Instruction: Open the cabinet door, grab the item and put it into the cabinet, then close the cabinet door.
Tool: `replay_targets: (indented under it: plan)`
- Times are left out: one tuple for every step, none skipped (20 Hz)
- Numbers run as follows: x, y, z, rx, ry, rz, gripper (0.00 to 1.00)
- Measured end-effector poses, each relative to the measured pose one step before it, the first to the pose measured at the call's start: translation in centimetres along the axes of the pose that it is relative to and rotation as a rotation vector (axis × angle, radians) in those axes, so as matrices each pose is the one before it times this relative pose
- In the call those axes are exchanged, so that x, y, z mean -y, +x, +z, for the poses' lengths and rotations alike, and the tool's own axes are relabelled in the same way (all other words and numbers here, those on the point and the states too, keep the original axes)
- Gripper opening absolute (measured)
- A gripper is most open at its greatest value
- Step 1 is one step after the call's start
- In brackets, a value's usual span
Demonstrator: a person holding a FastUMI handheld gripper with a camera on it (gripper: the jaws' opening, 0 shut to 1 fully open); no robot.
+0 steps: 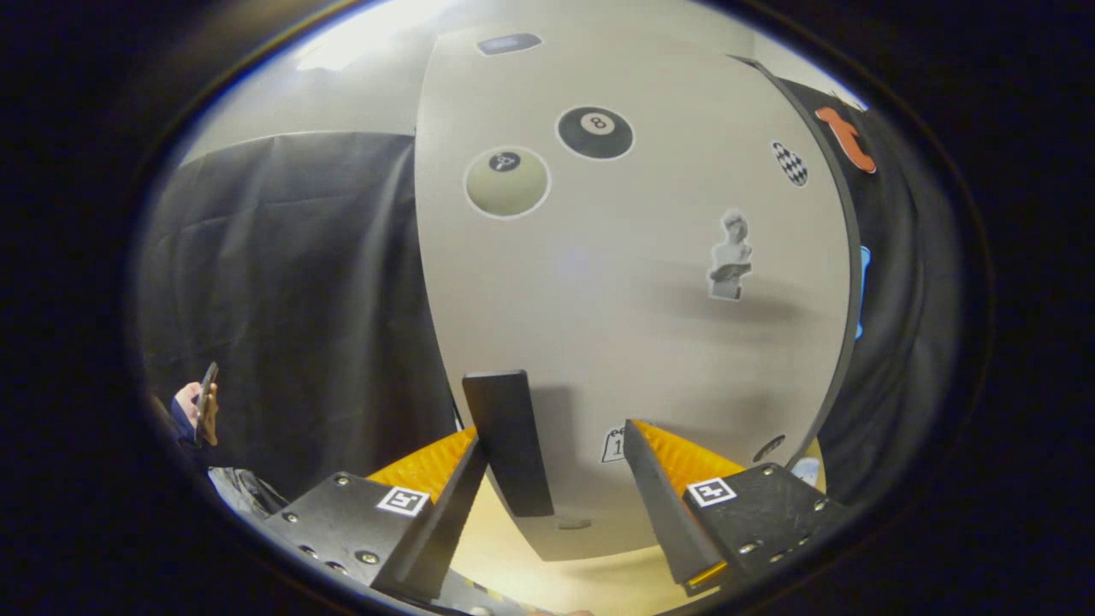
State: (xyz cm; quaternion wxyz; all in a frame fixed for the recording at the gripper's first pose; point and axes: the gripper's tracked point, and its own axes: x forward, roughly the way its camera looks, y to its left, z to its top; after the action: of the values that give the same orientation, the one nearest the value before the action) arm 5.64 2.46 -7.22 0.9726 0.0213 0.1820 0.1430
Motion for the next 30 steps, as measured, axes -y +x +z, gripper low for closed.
replay_targets:
  plan:
    - [-0.155,0.638,0.021,0.00025,-0.00288,0.00083,0.94]
    - [-0.112,0.43,0.035,0.00253,-0.0012,0.00263,0.94]
    - [-0.102,0.299,0.048,0.00135,0.00081,0.00346,0.94]
    - [0.13,0.064,0.012,0.00116,0.00231,0.00312,0.94]
    - [0.11,0.174,0.129,0.00186,0.00201,0.00195,0.94]
    - [-0.087,0.102,-0.073,0.00025,0.00299,0.00569,0.94]
    - [-0.002,0.308,0.071,-0.00048,0.00153,0.0022,0.94]
    - [0.006,0.155,0.065,0.00423,-0.00391,-0.00017,0.94]
    - [-0.082,0.227,-0.075,-0.00064,-0.007,-0.00381,0.94]
    - [-0.171,0.105,-0.137,0.00135,-0.00879,-0.0012,0.95]
    - [-0.111,0.246,-0.006,-0.00048,-0.00694,-0.0007,0.95]
    - [-0.152,0.349,-0.11,-0.00185,-0.00317,0.00084,0.95]
    - [-0.091,0.261,-0.119,-0.0036,0.00067,-0.00027,0.95]
    - [-0.002,0.439,-0.205,-0.00721,-0.00007,0.00028,0.95]
    - [-0.057,0.161,-0.137,-0.00214,-0.0026,0.00027,0.95]
    - [-0.074,0.229,0.01,0.0008,-0.00872,-0.00281,0.95]
    - [-0.099,0.23,-0.007,0.00328,-0.00759,-0.00398,0.95]
    - [-0.191,0.076,-0.027,0.00198,-0.00744,-0.00488,0.95]
    - [-0.104,0.219,-0.049,-0.00052,-0.00905,-0.00416,0.95]
    - [-0.142,0.183,0.06,0.00277,-0.0038,-0.00511,0.95]
    - [-0.085,0.21,0.016,-0.00065,-0.00303,-0.00476,0.95]
    - [-0.064,0.115,-0.034,0.00105,0.00005,-0.0038,0.95]
    - [-0.001,0.036,0.033,0.00003,-0.00227,-0.00377,0.95]
    - [-0.053,0.001,-0.049,-0.00069,-0.00235,-0.0027,0.95]
    - [-0.021,-0.021,0.027,0.00111,0.00045,-0.00236,0.95]
    - [-0.052,0.039,-0.096,-0.00042,0.00008,-0.00212,0.95]
    - [-0.036,-0.14,-0.081,-0.00166,0.00739,0.00127,0.95]
    - [-0.039,-0.006,-0.079,-0.00194,0.00641,0.00304,0.93]
    - [0.021,0.051,0.071,0.00432,0.00425,0.0008,0.91]
    - [0.0,0.014,0.021,-0.00007,0.00113,0.00039,0.9]
